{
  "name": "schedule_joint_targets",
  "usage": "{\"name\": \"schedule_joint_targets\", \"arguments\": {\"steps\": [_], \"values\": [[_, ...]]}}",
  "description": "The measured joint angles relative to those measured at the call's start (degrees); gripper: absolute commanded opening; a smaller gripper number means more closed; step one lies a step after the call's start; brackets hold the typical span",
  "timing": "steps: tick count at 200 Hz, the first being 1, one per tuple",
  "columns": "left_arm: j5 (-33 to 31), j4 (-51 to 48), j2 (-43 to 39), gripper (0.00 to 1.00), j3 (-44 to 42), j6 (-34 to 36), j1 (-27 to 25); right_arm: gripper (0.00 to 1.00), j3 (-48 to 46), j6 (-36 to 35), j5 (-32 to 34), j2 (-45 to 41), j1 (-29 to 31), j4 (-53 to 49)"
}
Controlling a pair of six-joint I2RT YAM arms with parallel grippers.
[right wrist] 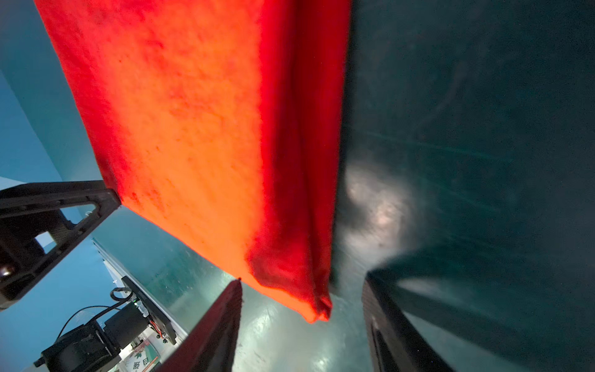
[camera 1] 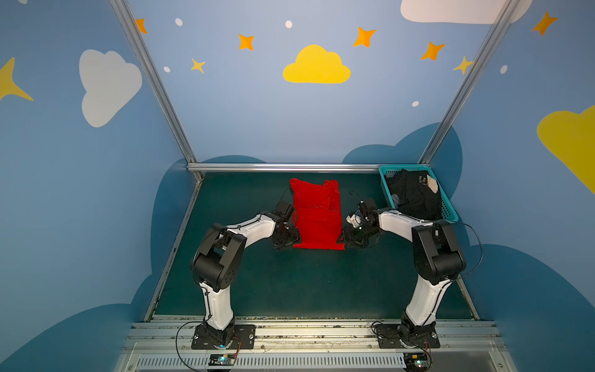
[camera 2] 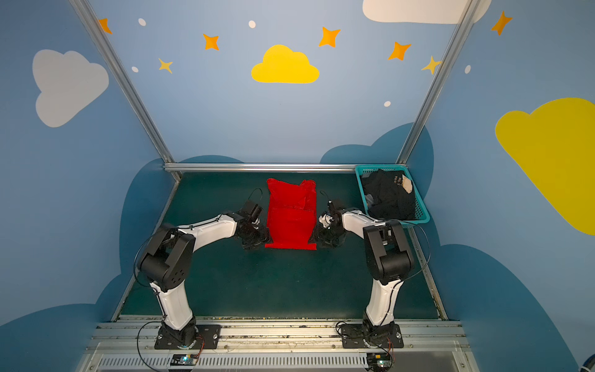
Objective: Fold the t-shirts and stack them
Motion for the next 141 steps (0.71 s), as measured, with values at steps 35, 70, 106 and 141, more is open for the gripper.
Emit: {"name": "schedule_joint_targets", "arguments": {"steps": [35,70,106,141], "values": [[0.8,2.2,0.9,0.47,0.0,-1.7,0.1,0.46,0.0,1.2,-0.2,0.7,0.8,0.9],[2.1,4.9,1.8,0.34,-0.1,-3.0,0.1,0.46,-0.3,2.1,-0.1,0.7,0.8,1.2],[2.2,5.7,2.2,0.23,-0.3,-3.7,0.0,0.48,-0.9,2.5,0.4,0.3,0.9,1.8],[2.2,6.0,2.3,0.17,-0.4,-3.8,-0.2,0.43,-2.1,2.7,1.4,-0.5,1.2,3.0]]}}
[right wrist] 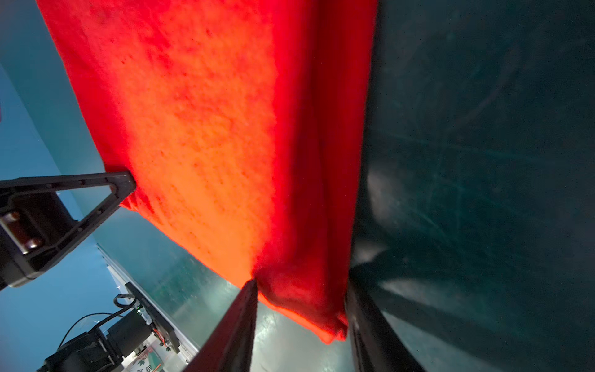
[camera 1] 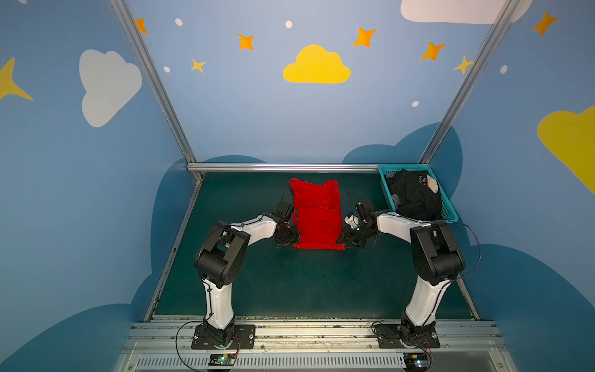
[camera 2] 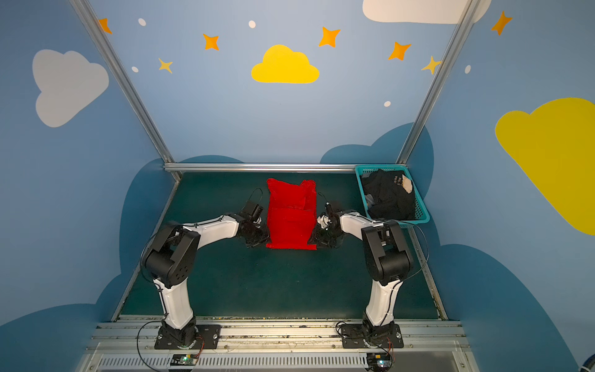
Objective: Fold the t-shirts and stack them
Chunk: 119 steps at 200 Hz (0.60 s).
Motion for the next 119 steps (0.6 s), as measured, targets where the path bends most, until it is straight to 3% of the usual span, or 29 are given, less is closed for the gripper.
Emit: {"name": "schedule_joint_targets", "arguments": {"steps": [35,66,119], "values": [[0.0,0.0,0.1,0.09,-0.1,0.0,-0.1,0.25,-1.4,0.6,0.9,-0.6,0.4,0.2],[0.0,0.0,0.1,0.05,-0.2,-0.1,-0.1,0.0,-1.9,1.0,1.7,-0.6,0.8,0.1],[-1.1,-0.8,-3.4,0.05,-3.8,-0.2,-1.4,0.0,-4.1,1.2,3.5,-3.2,3.2,-0.8]]}}
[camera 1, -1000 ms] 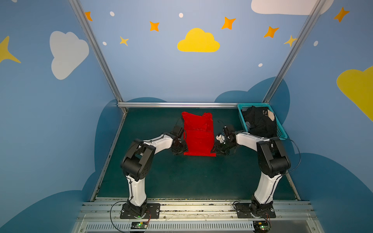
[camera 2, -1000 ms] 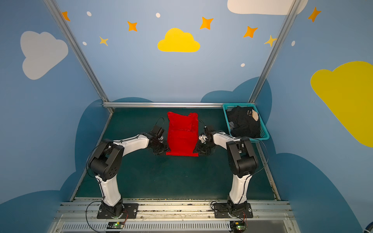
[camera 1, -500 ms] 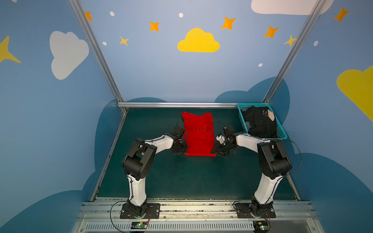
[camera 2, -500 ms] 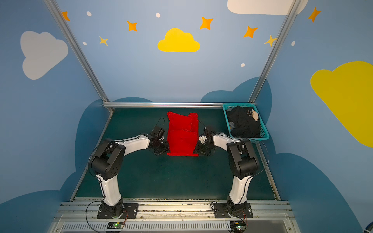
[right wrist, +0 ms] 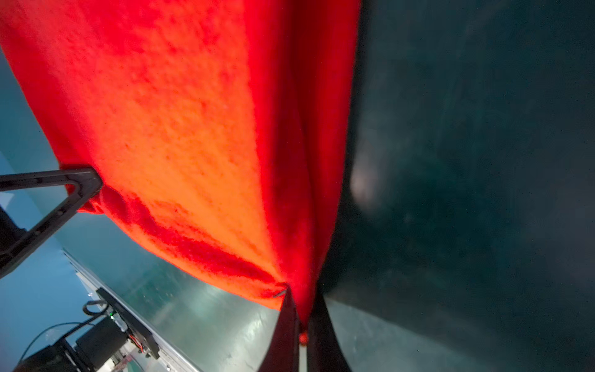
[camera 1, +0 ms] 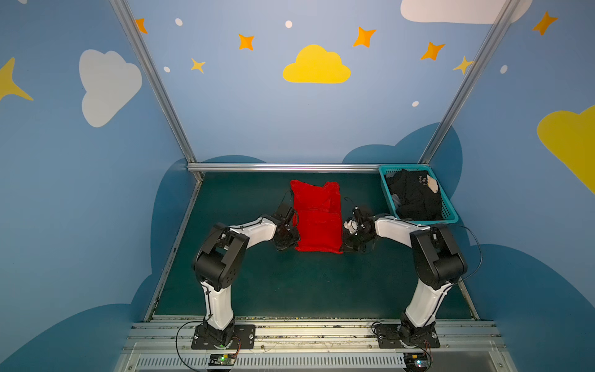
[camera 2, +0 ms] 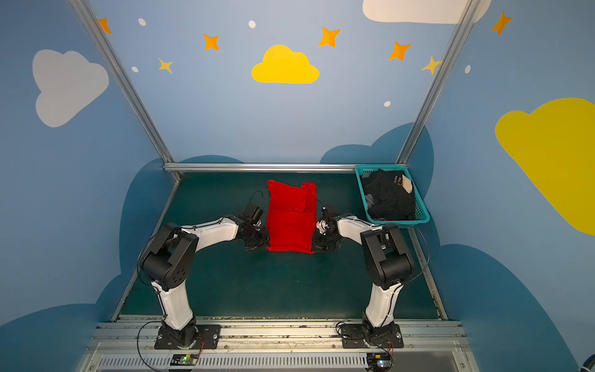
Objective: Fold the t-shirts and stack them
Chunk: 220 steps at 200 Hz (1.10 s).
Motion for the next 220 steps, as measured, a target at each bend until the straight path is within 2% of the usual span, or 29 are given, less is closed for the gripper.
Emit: {"name": "schedule_joint_targets", "arguments": {"steps": [43,86,117,141,174,220], "values": [[-2.2,-2.3,-10.2,0.05,-9.2,-2.1,-4.0,0.0,-8.1,1.7,1.5,-8.6,3.8,-2.0],[-5.4,-2.5,-19.3,0.05,-18.3,-7.2,-11.6,0.0,-17.3,6.7,4.6,-22.4,11.1,-3.9],[-8.4,-4.1,-24.4,0.05,-19.7,-10.2,-15.4,0.0,-19.5,9.3,6.7,-29.5,13.0,-6.9],[-11.5,-6.3,-26.4,0.05,-16.4,-10.6,-15.6,0.0,-16.5,9.4,9.1,-32.1,12.9,-9.7],[-16.9,-10.7,-25.3,0.05,-5.9,-9.7,-14.8,0.0,-9.4,8.2,11.9,-31.8,10.5,-12.0],[-19.0,-12.9,-16.4,0.05,8.1,-4.5,-8.7,0.0,3.2,3.7,12.2,-22.9,4.1,-12.3]]}}
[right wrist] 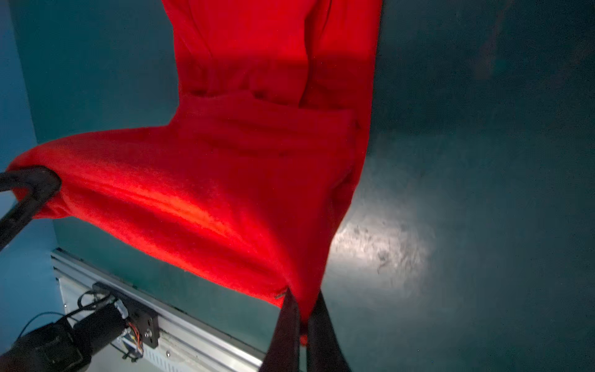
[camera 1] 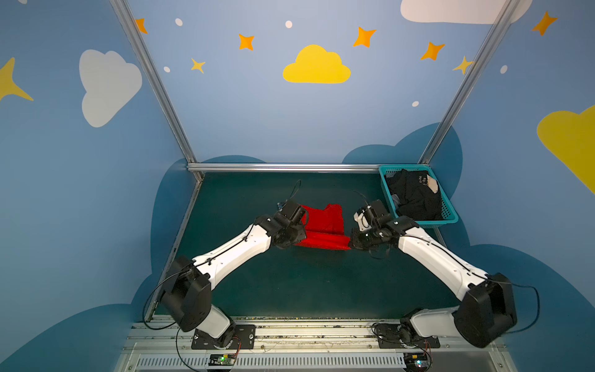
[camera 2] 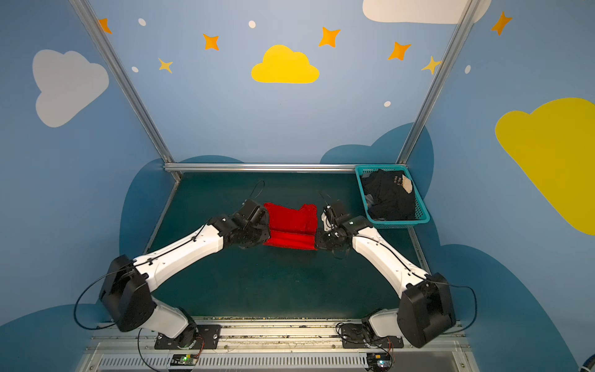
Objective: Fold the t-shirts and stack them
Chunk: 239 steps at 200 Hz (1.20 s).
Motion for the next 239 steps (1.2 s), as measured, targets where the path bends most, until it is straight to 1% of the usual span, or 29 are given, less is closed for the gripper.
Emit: {"name": "schedule_joint_targets", "arguments": {"steps": [48,91,125,155,160,171,180,194,199,208,211,225,239], "values": [[2.8,-1.0,12.1,0.05,13.2,6.3,6.6,0.0,13.9,-5.1,-3.3,15.3,-5.3,0.3],[6.7,-1.0,22.4,0.05,22.8,11.1,11.8,0.0,26.7,-8.0,-5.8,28.5,-7.8,-0.2],[11.7,-0.9,31.1,0.05,31.3,13.4,15.0,0.0,35.5,-9.4,-6.2,36.6,-9.2,-1.9],[15.9,-1.4,38.3,0.05,39.5,14.7,16.8,0.0,41.8,-9.7,-6.8,42.1,-10.8,-3.1],[16.3,-1.5,39.5,0.05,40.8,15.0,17.0,0.03,42.8,-9.7,-7.0,43.0,-11.0,-3.4],[17.2,-2.1,42.0,0.06,44.0,15.3,17.3,0.16,45.0,-9.7,-7.5,44.8,-11.5,-3.8],[17.6,-2.6,43.7,0.1,46.3,15.5,17.5,0.21,46.8,-9.8,-8.0,46.3,-11.9,-4.3],[18.2,-3.3,45.8,0.27,49.0,15.5,17.8,0.33,49.5,-9.9,-8.5,48.6,-12.5,-5.0],[18.3,-3.4,46.3,0.35,49.7,15.7,18.0,0.38,50.4,-10.0,-8.8,49.5,-12.8,-5.2],[18.4,-3.5,47.0,0.57,50.6,15.4,18.3,0.45,52.0,-10.0,-9.3,50.9,-13.2,-5.7],[18.5,-3.5,47.2,0.61,50.8,15.3,18.4,0.46,52.3,-10.1,-9.4,51.2,-13.3,-5.9],[18.5,-3.5,47.3,0.67,50.9,14.9,18.9,0.49,53.5,-10.1,-10.0,52.5,-14.1,-6.4],[18.4,-3.4,47.3,0.68,51.3,14.3,19.4,0.49,53.5,-10.2,-10.5,52.5,-14.8,-7.0]]}}
